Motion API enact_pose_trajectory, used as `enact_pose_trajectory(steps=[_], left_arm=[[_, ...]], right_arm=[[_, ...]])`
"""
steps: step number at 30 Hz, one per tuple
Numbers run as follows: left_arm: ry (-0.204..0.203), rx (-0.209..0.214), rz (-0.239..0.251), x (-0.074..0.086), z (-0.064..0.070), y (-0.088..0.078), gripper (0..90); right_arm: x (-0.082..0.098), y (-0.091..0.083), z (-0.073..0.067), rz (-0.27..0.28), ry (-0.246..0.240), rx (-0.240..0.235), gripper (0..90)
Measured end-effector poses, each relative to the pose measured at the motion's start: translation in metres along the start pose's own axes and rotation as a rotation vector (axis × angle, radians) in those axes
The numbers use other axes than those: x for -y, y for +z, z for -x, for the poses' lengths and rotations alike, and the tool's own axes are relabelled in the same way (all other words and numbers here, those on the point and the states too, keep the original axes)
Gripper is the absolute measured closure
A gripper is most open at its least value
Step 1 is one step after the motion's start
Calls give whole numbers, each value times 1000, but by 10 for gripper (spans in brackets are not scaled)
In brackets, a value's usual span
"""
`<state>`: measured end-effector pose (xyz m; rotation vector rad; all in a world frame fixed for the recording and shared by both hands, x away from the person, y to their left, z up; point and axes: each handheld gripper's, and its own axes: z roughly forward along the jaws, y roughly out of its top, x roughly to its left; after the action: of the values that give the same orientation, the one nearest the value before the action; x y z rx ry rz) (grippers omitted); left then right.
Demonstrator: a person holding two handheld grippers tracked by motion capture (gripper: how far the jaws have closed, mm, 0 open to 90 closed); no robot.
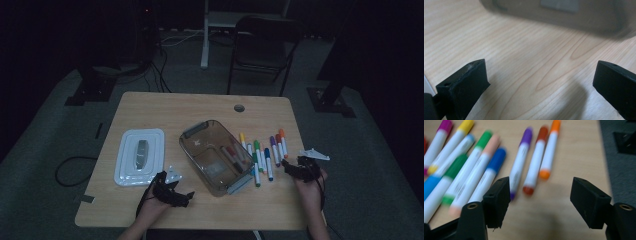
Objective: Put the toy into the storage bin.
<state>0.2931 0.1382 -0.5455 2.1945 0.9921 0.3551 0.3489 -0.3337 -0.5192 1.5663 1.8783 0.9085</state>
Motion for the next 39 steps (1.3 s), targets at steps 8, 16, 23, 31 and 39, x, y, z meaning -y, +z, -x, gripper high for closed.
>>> enact_pose_trajectory(steps=[8, 16, 23, 31, 39], left_arm=[[40, -31, -15, 1, 3, 2, 4], [38, -30, -15, 1, 3, 2, 4], [39, -30, -14, 1, 3, 2, 4], [39, -30, -14, 1, 3, 2, 4], [39, -30, -14, 1, 3, 2, 4]], right_arm=[[-39, 27, 24, -20, 39, 45, 467], [-52, 60, 42, -105, 94, 28, 529], [-55, 78, 41, -169, 84, 64, 607], [-55, 85, 37, -187, 75, 81, 730], [-60, 81, 32, -206, 88, 69, 764]])
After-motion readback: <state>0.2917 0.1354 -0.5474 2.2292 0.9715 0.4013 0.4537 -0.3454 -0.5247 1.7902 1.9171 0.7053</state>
